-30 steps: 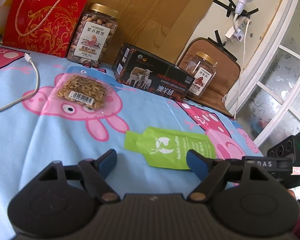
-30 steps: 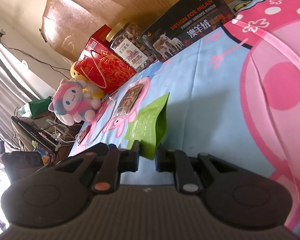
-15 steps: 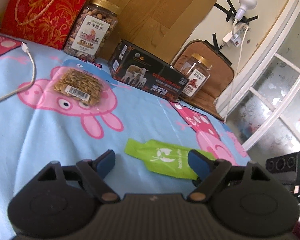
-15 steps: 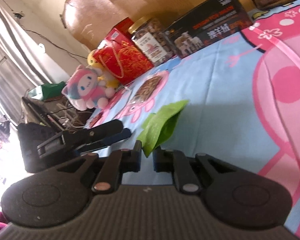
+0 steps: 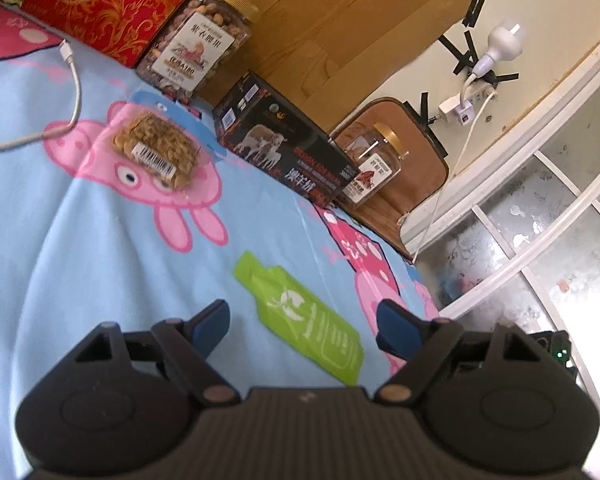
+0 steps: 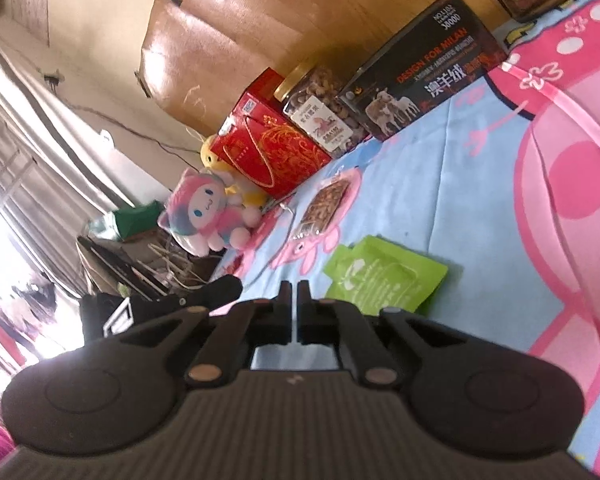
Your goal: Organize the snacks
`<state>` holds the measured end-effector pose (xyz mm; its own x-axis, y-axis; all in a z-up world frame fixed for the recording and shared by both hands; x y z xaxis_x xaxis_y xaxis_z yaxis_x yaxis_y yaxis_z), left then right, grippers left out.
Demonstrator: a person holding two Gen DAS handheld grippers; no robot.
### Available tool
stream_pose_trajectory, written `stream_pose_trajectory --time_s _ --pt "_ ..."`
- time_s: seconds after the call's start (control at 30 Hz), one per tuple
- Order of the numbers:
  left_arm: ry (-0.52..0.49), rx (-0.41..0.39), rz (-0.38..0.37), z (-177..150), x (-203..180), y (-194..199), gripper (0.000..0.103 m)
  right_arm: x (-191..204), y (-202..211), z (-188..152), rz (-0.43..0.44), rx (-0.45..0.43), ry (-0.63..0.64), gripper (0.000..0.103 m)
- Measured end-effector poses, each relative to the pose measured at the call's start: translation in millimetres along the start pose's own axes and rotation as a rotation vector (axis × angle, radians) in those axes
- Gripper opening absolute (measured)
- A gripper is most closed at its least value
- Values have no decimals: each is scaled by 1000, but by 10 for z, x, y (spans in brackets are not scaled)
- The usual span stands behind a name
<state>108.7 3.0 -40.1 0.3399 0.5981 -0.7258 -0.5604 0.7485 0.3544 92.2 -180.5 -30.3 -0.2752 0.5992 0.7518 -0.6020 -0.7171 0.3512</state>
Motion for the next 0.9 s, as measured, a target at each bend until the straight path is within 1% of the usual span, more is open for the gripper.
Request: stream_pose_trajectory --time_s 0.07,0.1,0.17,0.2,0.27,0.3,0.33,0.4,0.5,0.63,0.67,0.73,0.8,0.83,0.9 --pt "6 10 7 -18 10 -11 83 24 11 -4 -12 -3 26 5" --pt "9 14 9 -25 11 -17 83 20 15 2 -23 -9 35 9" --pt "11 17 2 -30 -6 -21 83 7 52 29 -70 -43 71 9" --pt "8 17 -2 -31 -21 -18 83 3 66 37 -89 -51 98 13" --pt "0 17 -6 -34 -51 -6 83 -4 84 45 -138 -64 157 25" --pt "-1 17 -10 -35 -65 0 83 -15 91 47 -166 -72 189 37" --pt "1 18 -16 -36 -79 3 83 -26 100 48 -196 -81 221 46" --pt "10 25 -31 -48 -104 -10 83 -64 82 40 -244 -82 270 48" --pt "10 48 -40 -84 -146 -80 81 -139 29 4 -301 -59 333 49" --pt "-9 87 -40 -161 -207 -198 71 -281 -35 -33 -375 -28 374 54" --pt "-7 97 -41 -176 -211 -229 68 -307 -47 -27 -392 -34 391 54" --pt "-2 118 -41 -208 -220 -295 66 -308 -50 -17 -399 -33 403 59" --pt "-2 138 -27 -246 -214 -359 64 -304 -60 -18 -393 -32 402 60" --pt "-4 145 -18 -266 -203 -392 60 -299 -72 -23 -388 -29 403 60" --pt "-8 139 -16 -265 -204 -402 60 -235 -106 -60 -361 -6 410 59"
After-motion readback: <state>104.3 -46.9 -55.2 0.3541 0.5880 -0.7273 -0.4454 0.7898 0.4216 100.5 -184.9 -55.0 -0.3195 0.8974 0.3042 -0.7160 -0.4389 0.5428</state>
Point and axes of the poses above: each gripper's, at about its wrist camera, not at the fingertips, and y roughly against the way its jaws point, x to its left, z to its top, the point moved 9 cm from there along -y, roughly the way its jaws point, and after that the axes turned 4 degrees about -z, right-handed, at the moved point
